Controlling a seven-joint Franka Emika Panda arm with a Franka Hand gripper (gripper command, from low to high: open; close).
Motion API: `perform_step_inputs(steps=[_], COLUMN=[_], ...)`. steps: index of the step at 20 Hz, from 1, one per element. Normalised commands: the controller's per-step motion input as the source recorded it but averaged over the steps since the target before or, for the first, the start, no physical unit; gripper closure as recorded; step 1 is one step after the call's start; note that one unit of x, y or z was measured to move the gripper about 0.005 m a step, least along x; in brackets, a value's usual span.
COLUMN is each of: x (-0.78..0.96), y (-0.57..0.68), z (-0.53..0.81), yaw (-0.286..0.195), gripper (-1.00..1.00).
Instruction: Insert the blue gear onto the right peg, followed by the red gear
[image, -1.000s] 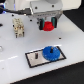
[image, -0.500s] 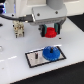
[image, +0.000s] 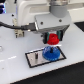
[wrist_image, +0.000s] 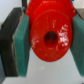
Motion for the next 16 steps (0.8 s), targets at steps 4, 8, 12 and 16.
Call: perform_step_inputs(steps=[4, 8, 12, 16], x=[0.46, 0.40, 0.31, 0.29], y=[-0.04, -0.11, -0.07, -0.13], z=[0.03, 0.01, -0.01, 0.09], yaw=[0.000, 0.000, 0.000, 0.000], gripper=[1.00, 1.00, 1.00, 1.00])
